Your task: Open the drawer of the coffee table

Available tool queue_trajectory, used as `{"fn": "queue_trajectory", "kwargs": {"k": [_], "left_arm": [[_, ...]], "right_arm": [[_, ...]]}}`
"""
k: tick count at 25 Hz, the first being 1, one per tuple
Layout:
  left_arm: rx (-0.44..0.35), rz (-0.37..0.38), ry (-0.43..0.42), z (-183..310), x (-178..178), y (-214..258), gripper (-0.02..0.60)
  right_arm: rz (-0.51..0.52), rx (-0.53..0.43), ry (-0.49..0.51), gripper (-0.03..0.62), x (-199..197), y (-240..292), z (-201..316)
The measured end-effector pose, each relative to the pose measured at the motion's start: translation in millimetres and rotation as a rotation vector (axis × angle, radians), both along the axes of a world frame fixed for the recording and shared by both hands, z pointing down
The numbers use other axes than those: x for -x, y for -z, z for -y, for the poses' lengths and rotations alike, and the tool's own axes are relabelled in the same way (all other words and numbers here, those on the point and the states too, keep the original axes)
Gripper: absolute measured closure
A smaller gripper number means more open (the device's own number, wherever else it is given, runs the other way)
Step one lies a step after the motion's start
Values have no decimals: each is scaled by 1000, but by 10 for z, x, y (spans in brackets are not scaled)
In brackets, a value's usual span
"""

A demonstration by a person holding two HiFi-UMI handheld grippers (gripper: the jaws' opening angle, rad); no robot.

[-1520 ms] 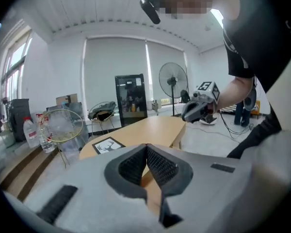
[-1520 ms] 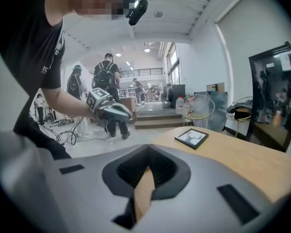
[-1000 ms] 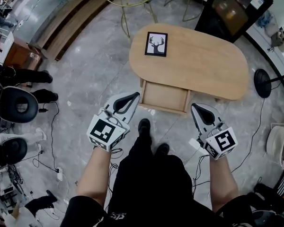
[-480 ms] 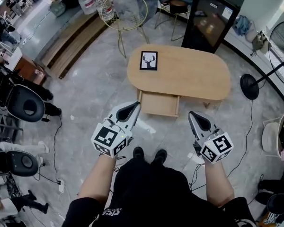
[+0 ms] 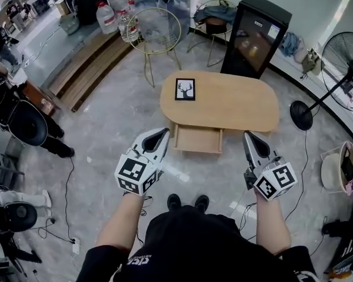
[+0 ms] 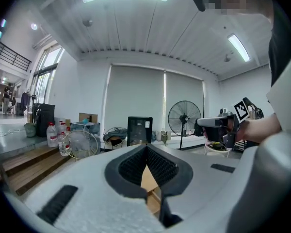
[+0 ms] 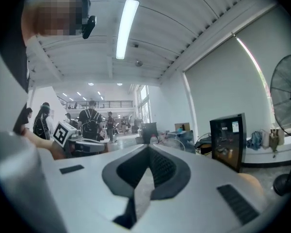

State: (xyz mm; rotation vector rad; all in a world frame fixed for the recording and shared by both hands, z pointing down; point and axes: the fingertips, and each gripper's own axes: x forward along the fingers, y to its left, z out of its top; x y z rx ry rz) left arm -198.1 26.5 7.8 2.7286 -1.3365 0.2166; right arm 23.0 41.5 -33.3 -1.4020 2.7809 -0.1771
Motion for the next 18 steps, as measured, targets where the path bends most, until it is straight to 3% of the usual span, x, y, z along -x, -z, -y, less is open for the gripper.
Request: {"fn": "queue_trajectory", "kwargs": {"k": [11, 18], "left_arm": [[-34, 7, 20, -29, 119, 164, 574], [-38, 17, 20, 46, 64, 205, 574]], "right_arm": [[22, -33, -13, 592, 115, 251, -95], [-28, -45, -19, 592, 111, 229, -33]]}}
